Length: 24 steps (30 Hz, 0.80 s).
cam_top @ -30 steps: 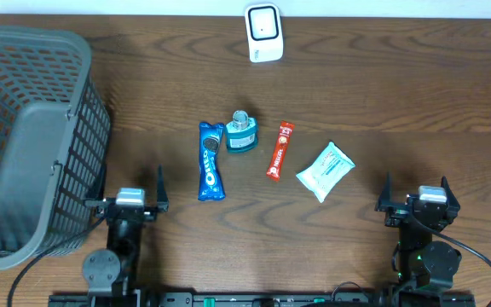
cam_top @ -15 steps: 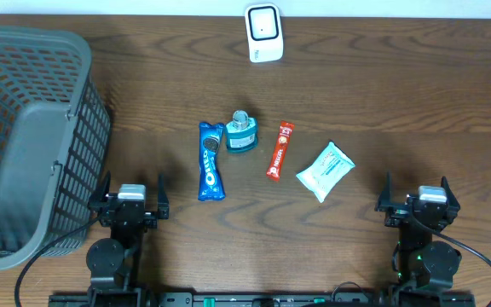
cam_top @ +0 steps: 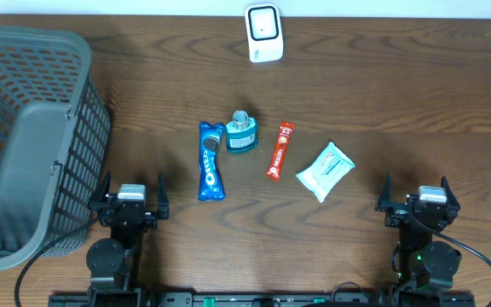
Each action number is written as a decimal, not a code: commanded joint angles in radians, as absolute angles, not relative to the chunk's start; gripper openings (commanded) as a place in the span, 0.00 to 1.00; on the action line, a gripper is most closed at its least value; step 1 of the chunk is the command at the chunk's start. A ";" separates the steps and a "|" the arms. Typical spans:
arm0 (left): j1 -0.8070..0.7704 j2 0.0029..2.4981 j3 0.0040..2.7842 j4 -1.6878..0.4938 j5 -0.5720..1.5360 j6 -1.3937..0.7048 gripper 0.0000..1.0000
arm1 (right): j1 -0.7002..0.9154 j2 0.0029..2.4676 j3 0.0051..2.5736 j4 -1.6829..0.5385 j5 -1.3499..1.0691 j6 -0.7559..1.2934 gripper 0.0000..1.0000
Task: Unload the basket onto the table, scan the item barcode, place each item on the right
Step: 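Move the right gripper over the table toward the teal bottle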
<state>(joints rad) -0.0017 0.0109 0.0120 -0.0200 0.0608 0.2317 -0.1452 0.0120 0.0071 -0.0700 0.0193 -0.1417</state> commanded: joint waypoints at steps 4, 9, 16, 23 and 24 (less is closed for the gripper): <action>0.002 0.004 0.004 -0.067 0.059 0.219 0.98 | -0.137 0.007 0.006 -0.061 0.025 -0.136 0.99; 0.002 0.004 0.004 -0.067 0.059 0.219 0.98 | -0.136 0.007 0.006 0.044 -0.208 -0.018 0.99; 0.002 0.004 0.004 -0.067 0.059 0.219 0.98 | -0.136 0.009 0.042 0.037 -0.455 0.161 0.99; 0.002 0.004 0.004 -0.067 0.059 0.219 0.98 | -0.136 0.087 0.237 -0.129 -0.481 0.160 0.99; 0.002 0.004 0.004 -0.067 0.059 0.219 0.98 | -0.136 0.110 0.270 -0.160 -0.481 0.160 0.99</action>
<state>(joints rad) -0.0017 0.0109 0.0135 -0.0223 0.0601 0.2314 -0.1452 0.0647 0.1658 -0.1223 -0.4442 0.1333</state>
